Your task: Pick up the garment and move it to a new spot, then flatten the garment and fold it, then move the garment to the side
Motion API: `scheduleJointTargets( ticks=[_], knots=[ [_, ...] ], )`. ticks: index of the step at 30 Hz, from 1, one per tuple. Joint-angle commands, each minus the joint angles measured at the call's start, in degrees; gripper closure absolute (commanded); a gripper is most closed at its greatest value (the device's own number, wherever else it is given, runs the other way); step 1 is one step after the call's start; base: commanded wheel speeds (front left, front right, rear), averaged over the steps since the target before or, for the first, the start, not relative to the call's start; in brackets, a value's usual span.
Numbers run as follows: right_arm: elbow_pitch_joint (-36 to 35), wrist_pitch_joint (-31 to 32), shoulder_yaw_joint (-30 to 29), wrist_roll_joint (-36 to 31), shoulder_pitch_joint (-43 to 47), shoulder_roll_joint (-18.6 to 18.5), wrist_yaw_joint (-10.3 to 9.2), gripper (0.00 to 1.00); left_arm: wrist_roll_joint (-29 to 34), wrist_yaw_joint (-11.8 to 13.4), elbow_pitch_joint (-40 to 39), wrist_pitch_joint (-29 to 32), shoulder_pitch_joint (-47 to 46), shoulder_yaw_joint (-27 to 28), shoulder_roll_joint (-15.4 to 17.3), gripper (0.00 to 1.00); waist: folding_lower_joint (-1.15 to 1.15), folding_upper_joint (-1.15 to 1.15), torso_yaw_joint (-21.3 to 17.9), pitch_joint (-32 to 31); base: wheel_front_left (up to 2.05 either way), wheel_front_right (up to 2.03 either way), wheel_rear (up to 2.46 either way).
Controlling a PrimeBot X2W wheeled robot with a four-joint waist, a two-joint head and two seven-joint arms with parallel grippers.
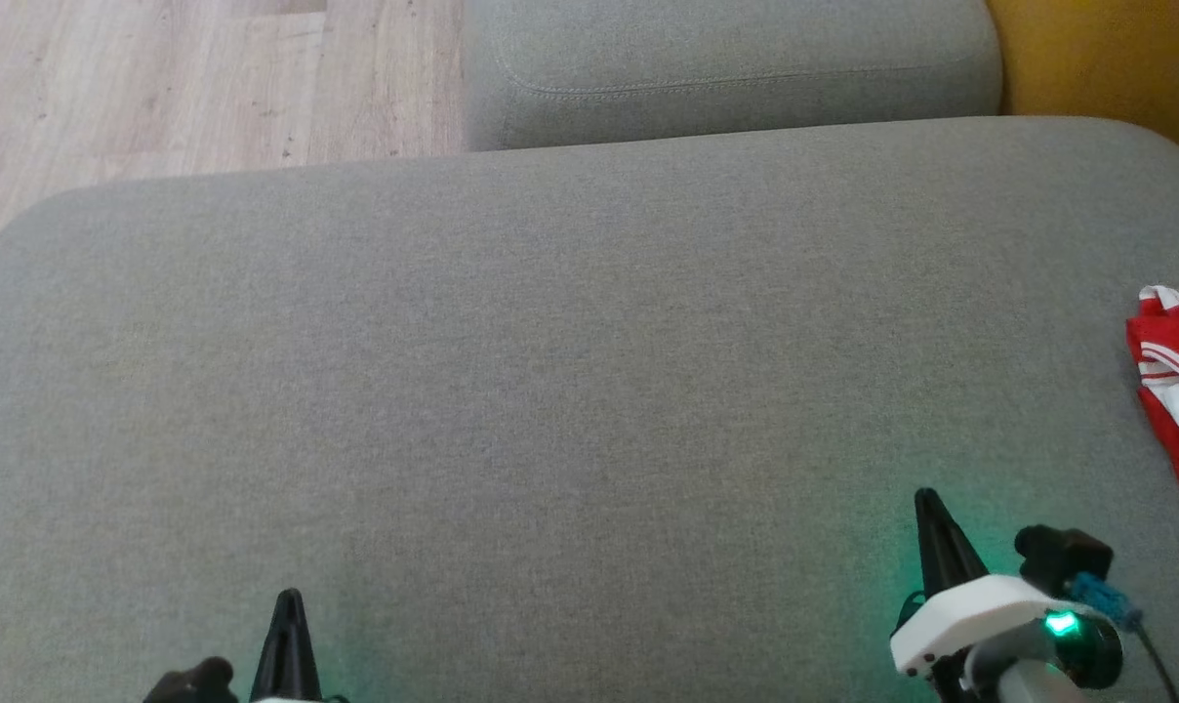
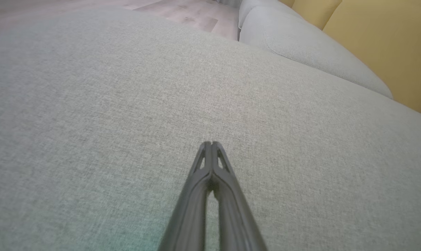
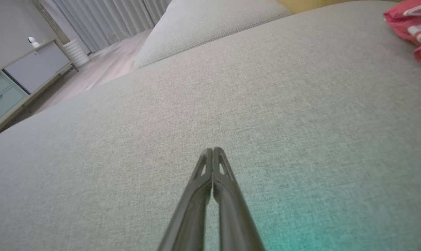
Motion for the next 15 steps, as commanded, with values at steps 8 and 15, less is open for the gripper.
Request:
scheduleJointTargets(
  ticks=[8,15],
  knots=[
    [-3.67,1.53,-0.99,6.51,-1.97,-0.14,-0.01,1.00,-5.80,-0.67,-2.80,1.44,-3.13,1.85,0.05,1.00,0.00,0.00,0.03,-0.04,0.00,0.00,0.00],
    [-4.88,2.54,-1.49,10.57,-1.83,-0.15,-0.01,1.00,-9.52,-1.06,-3.41,2.45,-3.54,2.42,0.06,1.00,0.00,0.00,0.06,-0.06,0.00,0.00,0.00]
  ],
)
